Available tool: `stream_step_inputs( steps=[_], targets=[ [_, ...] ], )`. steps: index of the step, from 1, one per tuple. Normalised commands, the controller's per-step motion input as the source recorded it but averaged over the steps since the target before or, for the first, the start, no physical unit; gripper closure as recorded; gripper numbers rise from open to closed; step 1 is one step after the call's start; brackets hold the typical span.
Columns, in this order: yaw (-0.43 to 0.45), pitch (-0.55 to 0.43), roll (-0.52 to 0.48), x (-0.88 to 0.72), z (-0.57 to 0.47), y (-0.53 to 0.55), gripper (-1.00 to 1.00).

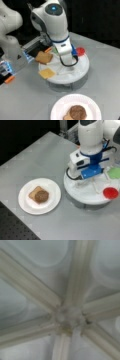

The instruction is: Ingredient selection for cheeseburger or sandwich

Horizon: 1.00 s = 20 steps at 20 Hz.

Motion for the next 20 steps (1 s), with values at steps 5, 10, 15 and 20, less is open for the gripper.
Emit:
stream_step_inputs(
  steps=[5, 10, 15, 20],
  targets=[
    [-0.142, 0.224, -0.226, 0.12, 0.19, 0.02, -1.0],
    [-0.188, 0.216, -0.118, 0.15, 0.16, 0.02, -1.0],
    [-0.309, 0.165, -0.012, 0.11, 0.15, -0.04, -1.0],
    [-0.334, 0.13, 0.049, 0.17, 0.15, -0.13, -1.0]
  ],
)
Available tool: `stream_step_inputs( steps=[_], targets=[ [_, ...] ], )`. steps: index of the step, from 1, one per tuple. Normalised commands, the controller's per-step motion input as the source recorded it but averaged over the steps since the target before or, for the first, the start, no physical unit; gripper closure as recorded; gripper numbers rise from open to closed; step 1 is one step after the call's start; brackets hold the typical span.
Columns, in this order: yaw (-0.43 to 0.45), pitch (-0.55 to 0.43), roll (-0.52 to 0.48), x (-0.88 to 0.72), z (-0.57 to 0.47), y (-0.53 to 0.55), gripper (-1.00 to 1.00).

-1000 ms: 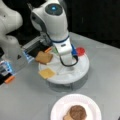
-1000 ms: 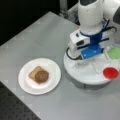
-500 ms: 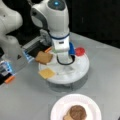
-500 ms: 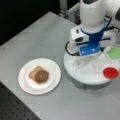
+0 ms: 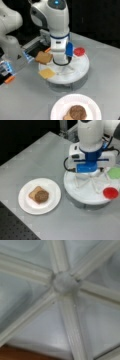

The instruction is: Ingredient selection for cheeseburger or sandwich

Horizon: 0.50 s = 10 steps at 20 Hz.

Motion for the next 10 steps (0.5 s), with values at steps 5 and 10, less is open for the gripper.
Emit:
stream_step_inputs(
  steps=[5, 10],
  targets=[
    [-0.464, 0.064, 0.078, 0.17, 0.22, -0.07, -1.0],
    [-0.377, 0.099, 0.173, 0.13, 0.22, -0.04, -1.0]
  ],
)
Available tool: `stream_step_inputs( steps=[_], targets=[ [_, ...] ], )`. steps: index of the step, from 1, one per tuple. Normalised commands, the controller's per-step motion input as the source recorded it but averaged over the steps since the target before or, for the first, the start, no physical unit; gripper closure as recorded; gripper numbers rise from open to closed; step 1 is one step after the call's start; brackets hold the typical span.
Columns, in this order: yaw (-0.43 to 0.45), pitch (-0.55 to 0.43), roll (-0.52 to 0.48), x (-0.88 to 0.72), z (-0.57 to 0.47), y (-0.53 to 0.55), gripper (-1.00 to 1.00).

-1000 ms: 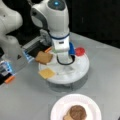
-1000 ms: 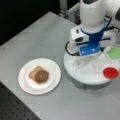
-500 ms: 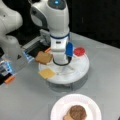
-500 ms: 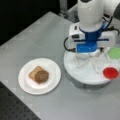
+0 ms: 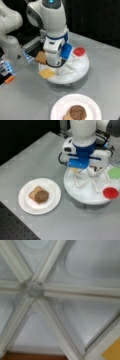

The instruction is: Ingredient selection for cheeseburger or sandwich

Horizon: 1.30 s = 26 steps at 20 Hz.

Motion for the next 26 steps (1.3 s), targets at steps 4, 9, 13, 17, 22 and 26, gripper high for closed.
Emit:
stream_step_inputs(
  steps=[4, 9, 13, 17, 22, 26],
  targets=[
    [-0.221, 0.231, 0.314, 0.16, 0.32, -0.17, -1.0],
    [-0.061, 0.237, 0.384, 0.22, 0.31, -0.46, -1.0],
    [0.068, 0.215, 0.338, 0.21, 0.18, -0.55, -1.0],
    [0.065, 0.211, 0.353, 0.15, 0.04, -0.41, -1.0],
    [0.016, 0.194, 0.397, 0.05, -0.07, -0.3, -1.0],
    [-0.046, 0.173, 0.455, -0.07, -0.16, -0.32, -1.0]
  ],
)
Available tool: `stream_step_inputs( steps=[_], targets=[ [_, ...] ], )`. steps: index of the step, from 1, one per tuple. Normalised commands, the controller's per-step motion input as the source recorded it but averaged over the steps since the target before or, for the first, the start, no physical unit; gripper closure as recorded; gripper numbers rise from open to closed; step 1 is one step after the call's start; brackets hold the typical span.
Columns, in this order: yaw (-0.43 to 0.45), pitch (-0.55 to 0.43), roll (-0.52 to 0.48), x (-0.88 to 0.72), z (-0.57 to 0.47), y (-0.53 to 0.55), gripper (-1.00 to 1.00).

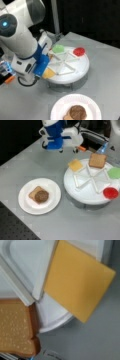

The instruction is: Ingredient selection for cheeseburger or sandwich

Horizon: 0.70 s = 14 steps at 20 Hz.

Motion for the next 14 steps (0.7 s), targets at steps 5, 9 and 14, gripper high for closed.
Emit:
stream_step_inputs(
  steps=[5, 9, 14],
  targets=[
    [-0.048, 0.073, 0.419, -0.08, -0.22, -0.3, -1.0],
    [-0.095, 0.0, 0.378, -0.03, -0.19, -0.13, -1.0],
    [-0.141, -0.024, 0.355, 0.06, -0.11, 0.04, -1.0]
  ],
)
